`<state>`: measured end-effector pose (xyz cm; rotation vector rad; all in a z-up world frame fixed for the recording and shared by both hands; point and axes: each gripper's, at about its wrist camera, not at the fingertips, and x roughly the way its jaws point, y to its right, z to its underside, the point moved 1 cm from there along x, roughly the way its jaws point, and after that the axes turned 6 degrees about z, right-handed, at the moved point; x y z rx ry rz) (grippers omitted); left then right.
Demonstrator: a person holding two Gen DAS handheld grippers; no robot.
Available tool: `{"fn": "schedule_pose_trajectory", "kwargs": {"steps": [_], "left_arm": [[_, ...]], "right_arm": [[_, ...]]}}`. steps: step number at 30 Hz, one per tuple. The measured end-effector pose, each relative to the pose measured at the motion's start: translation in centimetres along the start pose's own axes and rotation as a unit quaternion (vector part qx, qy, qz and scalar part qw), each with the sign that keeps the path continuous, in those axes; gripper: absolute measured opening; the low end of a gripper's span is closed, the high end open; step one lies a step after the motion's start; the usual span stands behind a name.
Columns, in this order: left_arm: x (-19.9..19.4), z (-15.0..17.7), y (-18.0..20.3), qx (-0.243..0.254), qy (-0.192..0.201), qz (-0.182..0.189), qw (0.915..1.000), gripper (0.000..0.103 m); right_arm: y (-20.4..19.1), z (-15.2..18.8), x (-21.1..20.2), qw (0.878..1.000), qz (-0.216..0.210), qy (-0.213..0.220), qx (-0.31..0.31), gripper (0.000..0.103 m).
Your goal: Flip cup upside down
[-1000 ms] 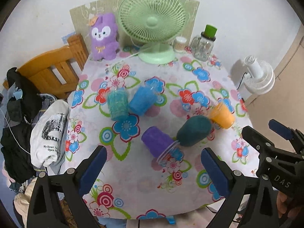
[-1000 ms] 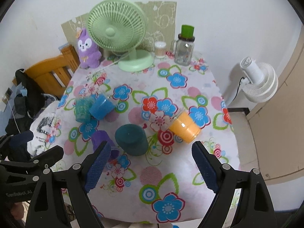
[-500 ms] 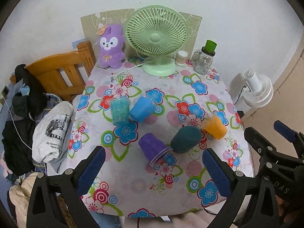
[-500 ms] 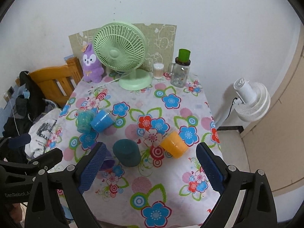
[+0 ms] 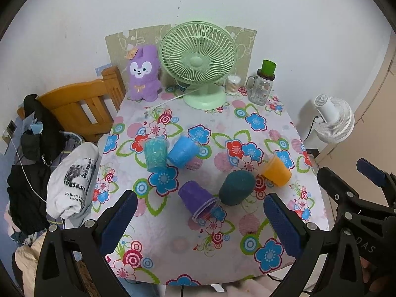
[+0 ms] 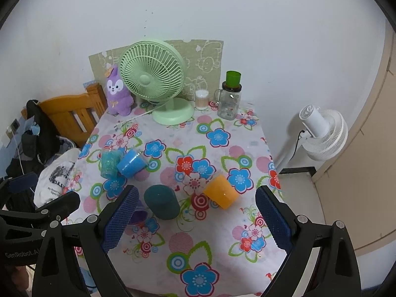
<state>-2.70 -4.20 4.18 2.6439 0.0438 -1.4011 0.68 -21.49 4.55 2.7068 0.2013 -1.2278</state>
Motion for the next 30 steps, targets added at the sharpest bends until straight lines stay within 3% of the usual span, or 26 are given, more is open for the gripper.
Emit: {"fn": "schedule_pose_trajectory", "kwargs": {"steps": [30], "left_arm": [[0.5,-0.58,0.5,0.012,-0.003,0.0,0.9999,0.103]], "right_arm": [[0.31,-0.13,0.5,1.0,0.007,-0.005,0.015,0.097]]}}
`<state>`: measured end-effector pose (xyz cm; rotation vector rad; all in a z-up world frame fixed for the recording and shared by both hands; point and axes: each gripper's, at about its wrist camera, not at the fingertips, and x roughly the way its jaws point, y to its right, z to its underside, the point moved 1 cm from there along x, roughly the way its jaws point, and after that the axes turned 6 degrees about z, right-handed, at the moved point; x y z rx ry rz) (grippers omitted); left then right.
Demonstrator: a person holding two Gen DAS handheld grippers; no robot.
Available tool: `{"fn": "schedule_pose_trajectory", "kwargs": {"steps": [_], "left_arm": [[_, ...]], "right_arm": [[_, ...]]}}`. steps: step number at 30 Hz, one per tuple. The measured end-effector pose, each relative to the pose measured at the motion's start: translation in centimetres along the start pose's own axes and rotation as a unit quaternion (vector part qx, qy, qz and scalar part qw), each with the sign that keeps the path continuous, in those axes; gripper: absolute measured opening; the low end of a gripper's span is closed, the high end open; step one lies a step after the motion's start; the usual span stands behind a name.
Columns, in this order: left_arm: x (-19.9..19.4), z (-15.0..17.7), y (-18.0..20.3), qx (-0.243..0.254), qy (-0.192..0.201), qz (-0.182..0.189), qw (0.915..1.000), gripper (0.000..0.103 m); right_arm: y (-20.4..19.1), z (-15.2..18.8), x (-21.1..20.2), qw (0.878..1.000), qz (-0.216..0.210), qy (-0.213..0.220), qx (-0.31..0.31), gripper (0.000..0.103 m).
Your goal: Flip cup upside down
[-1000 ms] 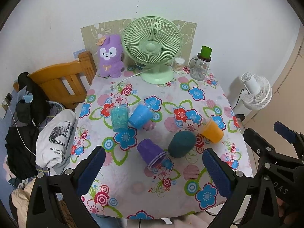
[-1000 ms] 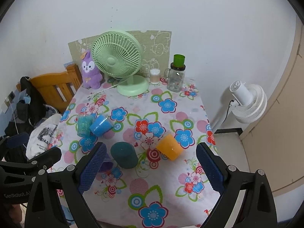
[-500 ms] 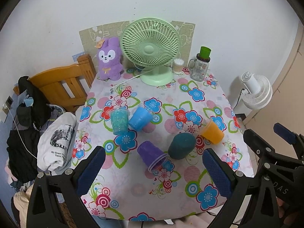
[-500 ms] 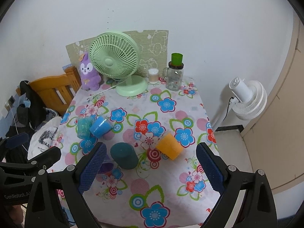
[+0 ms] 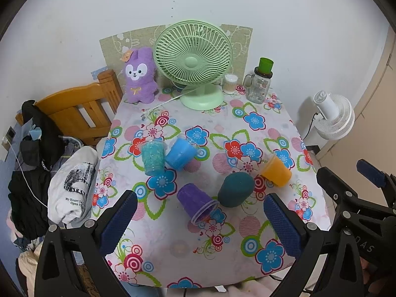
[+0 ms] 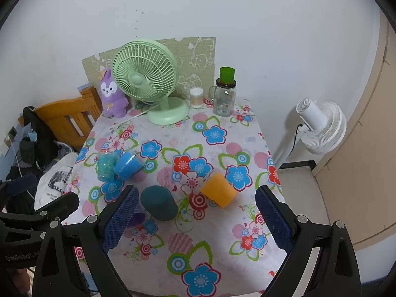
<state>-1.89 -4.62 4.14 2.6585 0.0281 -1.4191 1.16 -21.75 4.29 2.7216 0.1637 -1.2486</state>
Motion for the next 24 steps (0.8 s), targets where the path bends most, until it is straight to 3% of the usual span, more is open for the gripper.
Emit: {"fn": "schedule_pose_trajectory", "kwargs": {"steps": [15,24], "left_arm": [[1.5,-0.2,-0.1,0.001,-0.018,0.005,0.9998,0.103],[4.3,-0.8,-0.8,-0.004,-0.052,0.0,0.9986,0.103]], "right_arm": [[-0.1,0.2,1.5,1.0,0.003,-0.02,0.004,0.097],[-0.6,-0.1,4.2,0.999,0.005,-0.053,-0.006,0.097]]}}
